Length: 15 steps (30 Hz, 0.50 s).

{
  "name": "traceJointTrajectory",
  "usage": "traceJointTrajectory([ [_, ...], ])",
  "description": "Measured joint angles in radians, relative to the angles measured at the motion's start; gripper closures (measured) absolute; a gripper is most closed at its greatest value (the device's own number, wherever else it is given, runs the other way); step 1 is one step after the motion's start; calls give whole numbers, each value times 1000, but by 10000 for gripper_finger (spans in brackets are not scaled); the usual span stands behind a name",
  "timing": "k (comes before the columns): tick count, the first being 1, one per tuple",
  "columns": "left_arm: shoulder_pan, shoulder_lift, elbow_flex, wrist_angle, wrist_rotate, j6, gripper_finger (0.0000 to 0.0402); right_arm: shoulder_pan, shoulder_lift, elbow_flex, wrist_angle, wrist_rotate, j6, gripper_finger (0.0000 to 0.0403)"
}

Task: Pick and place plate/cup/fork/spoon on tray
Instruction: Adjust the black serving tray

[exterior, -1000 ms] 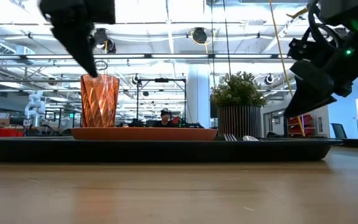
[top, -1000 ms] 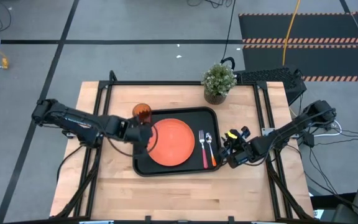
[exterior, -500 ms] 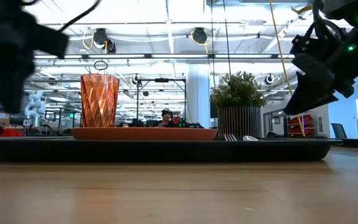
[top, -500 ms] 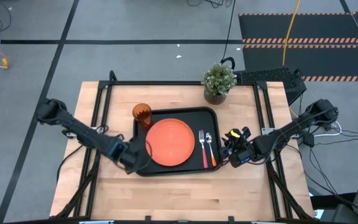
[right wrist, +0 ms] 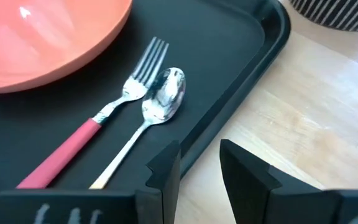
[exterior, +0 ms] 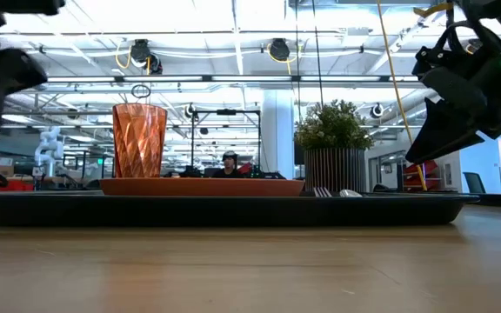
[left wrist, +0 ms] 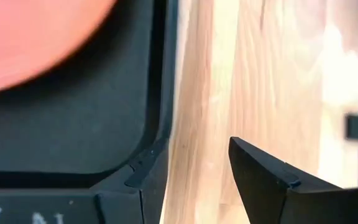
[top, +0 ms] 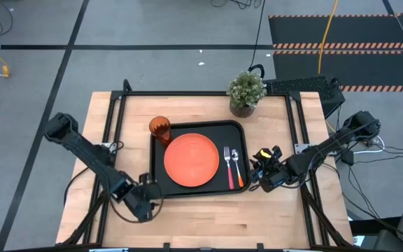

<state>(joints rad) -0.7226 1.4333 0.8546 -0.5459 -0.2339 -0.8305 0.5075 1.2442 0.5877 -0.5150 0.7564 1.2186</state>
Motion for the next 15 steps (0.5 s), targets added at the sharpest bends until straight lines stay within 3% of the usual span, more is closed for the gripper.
traceJointTrajectory([
  [10,-35,209,0,77,26,111,229,18,0,0,18,-3,0,296],
  [15,-35,237,0,127,17,146,229,18,0,0,18,-2,11,296],
])
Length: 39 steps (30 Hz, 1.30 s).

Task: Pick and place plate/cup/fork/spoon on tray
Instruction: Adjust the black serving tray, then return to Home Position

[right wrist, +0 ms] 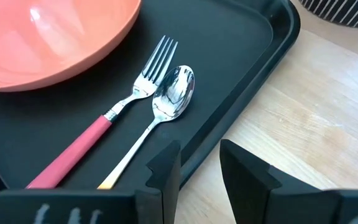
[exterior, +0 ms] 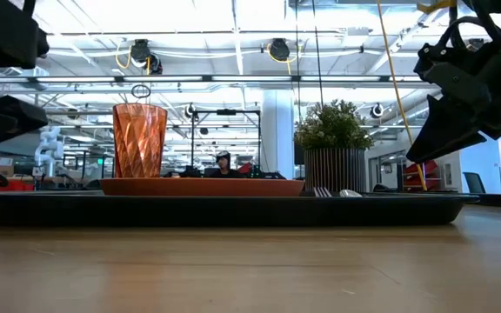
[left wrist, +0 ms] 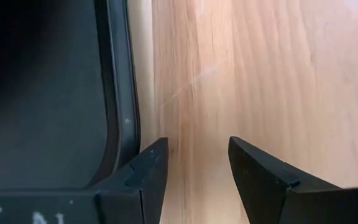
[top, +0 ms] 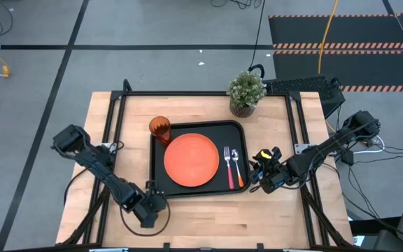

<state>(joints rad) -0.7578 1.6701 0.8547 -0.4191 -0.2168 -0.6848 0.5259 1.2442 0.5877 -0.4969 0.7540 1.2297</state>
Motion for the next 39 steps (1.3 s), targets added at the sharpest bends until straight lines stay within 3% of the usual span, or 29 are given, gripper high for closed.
traceJointTrajectory([
  [23,20,2,0,-98,-5,-28,229,0,0,0,15,0,8,296],
  [29,15,-54,3,-18,-12,10,229,0,-4,0,32,0,-46,296],
  [34,2,-214,8,-18,-170,65,229,0,-59,0,154,2,-254,296],
  [39,-35,-415,9,-105,-462,127,229,0,-168,0,276,-47,-609,296],
])
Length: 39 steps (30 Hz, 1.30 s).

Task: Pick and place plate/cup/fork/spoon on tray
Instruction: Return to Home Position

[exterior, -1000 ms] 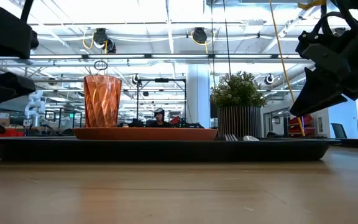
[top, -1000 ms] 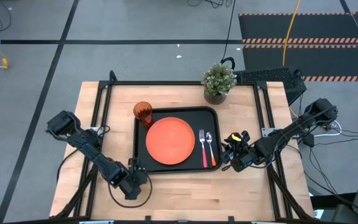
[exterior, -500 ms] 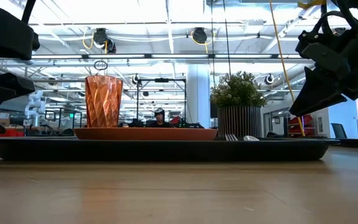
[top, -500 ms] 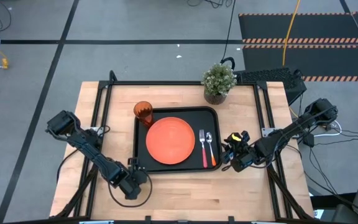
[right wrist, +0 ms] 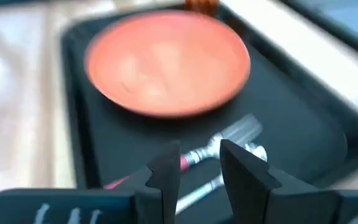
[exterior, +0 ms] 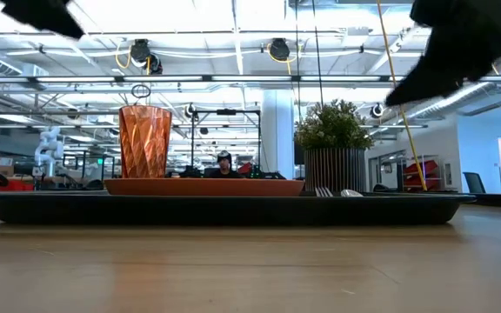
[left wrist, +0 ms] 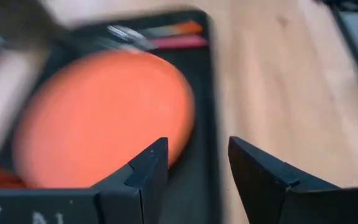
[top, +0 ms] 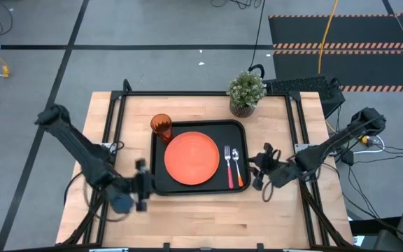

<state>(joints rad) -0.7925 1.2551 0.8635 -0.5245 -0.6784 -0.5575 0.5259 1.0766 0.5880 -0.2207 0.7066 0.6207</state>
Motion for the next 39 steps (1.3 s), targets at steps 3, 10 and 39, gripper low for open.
traceJointTrajectory([
  [3,-27,-116,-1,-110,-170,4,229,0,-90,0,35,1,-129,296],
  [10,-25,-402,-164,-42,-322,157,229,0,-327,-4,32,103,-373,296],
  [39,871,-676,-697,881,931,547,229,-55,-954,-569,496,-58,-606,296],
])
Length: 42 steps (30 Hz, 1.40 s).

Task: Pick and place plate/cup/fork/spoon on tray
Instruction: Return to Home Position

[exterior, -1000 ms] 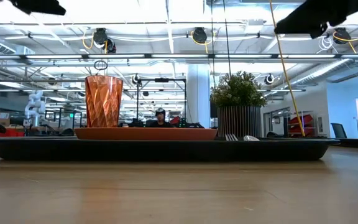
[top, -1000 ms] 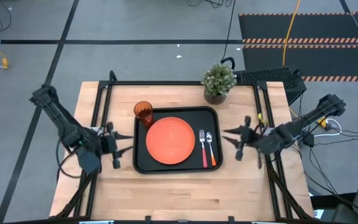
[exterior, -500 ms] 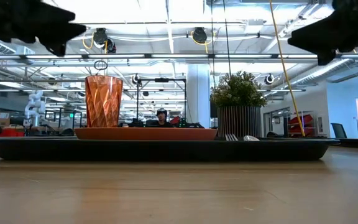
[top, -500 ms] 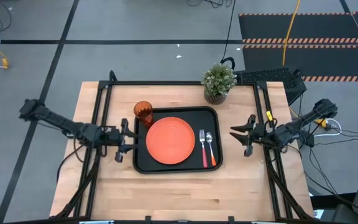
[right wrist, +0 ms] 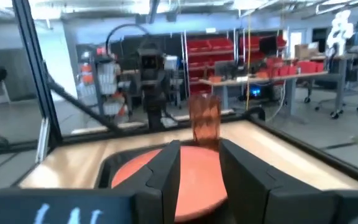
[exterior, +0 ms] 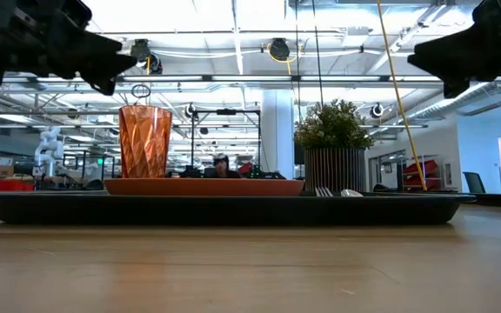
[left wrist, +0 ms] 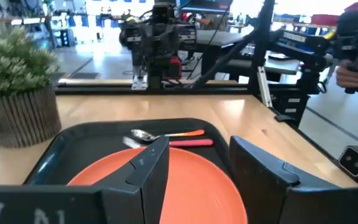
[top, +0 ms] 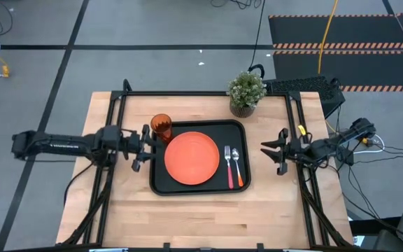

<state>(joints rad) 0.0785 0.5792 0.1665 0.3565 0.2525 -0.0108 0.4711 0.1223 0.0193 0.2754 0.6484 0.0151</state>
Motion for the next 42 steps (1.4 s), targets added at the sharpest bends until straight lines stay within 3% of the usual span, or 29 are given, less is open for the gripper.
traceJointTrajectory([
  [6,118,64,0,13,103,-27,229,-59,0,-1,-84,-131,62,296],
  [12,132,110,0,20,112,-45,229,-95,1,-2,-183,-239,137,311],
  [18,131,99,0,155,35,12,229,-99,0,-3,-185,-258,104,331],
  [22,147,102,1,252,76,12,229,-99,0,-3,-184,-256,76,341],
  [29,182,99,-68,250,125,-14,229,-100,0,-3,-182,-249,73,344],
  [33,239,73,-157,403,128,-43,229,-100,0,-4,-185,-242,102,344],
  [37,299,18,-156,375,228,-110,229,-99,2,-4,-193,-232,133,344],
  [42,303,-70,-156,212,322,-245,230,-99,9,-4,-199,-230,134,344],
])
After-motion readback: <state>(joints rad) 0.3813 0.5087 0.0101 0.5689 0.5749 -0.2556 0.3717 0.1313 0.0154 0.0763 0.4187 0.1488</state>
